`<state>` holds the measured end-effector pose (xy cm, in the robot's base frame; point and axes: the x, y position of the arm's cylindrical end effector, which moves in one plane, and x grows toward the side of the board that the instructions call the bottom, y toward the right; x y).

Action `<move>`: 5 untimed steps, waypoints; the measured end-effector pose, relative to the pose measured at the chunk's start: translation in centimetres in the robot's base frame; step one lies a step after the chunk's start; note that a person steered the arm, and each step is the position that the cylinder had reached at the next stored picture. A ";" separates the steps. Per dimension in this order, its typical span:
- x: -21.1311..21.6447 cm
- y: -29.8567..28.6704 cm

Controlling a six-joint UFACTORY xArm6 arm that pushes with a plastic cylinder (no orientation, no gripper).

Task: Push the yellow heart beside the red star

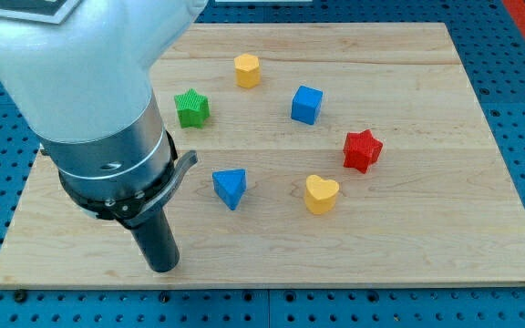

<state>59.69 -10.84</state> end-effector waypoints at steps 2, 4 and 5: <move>0.3 1.6; -1.1 13.4; -2.0 15.8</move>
<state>57.67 4.98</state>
